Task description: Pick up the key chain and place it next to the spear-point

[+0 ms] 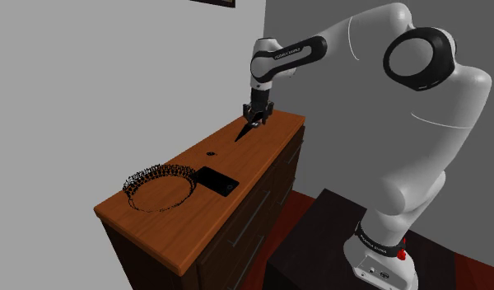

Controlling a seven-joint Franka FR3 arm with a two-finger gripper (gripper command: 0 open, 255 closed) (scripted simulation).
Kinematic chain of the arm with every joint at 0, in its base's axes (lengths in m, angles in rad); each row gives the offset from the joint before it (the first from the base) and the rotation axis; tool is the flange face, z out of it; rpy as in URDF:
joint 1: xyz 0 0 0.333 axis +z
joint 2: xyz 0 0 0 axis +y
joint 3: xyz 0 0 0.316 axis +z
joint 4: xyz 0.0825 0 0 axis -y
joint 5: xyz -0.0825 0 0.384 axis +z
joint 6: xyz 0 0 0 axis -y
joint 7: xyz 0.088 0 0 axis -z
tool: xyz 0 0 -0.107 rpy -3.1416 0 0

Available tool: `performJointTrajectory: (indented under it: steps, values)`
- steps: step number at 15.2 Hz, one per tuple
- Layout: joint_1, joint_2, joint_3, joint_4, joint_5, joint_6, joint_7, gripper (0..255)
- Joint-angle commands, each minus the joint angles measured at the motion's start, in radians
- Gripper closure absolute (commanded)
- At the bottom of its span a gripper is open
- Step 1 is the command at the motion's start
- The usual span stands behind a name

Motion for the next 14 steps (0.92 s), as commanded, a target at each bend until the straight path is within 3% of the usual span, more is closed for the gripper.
performJointTrajectory:
  steps: [1,6,14]
  values:
    - [-0.019,0.046,-0.018,0.058,-0.010,-0.014,-0.034,255]
    - [-0.064,0.150,-0.059,0.194,-0.024,-0.048,-0.118,255]
    - [-0.063,0.176,-0.060,0.120,-0.030,0.052,-0.115,255]
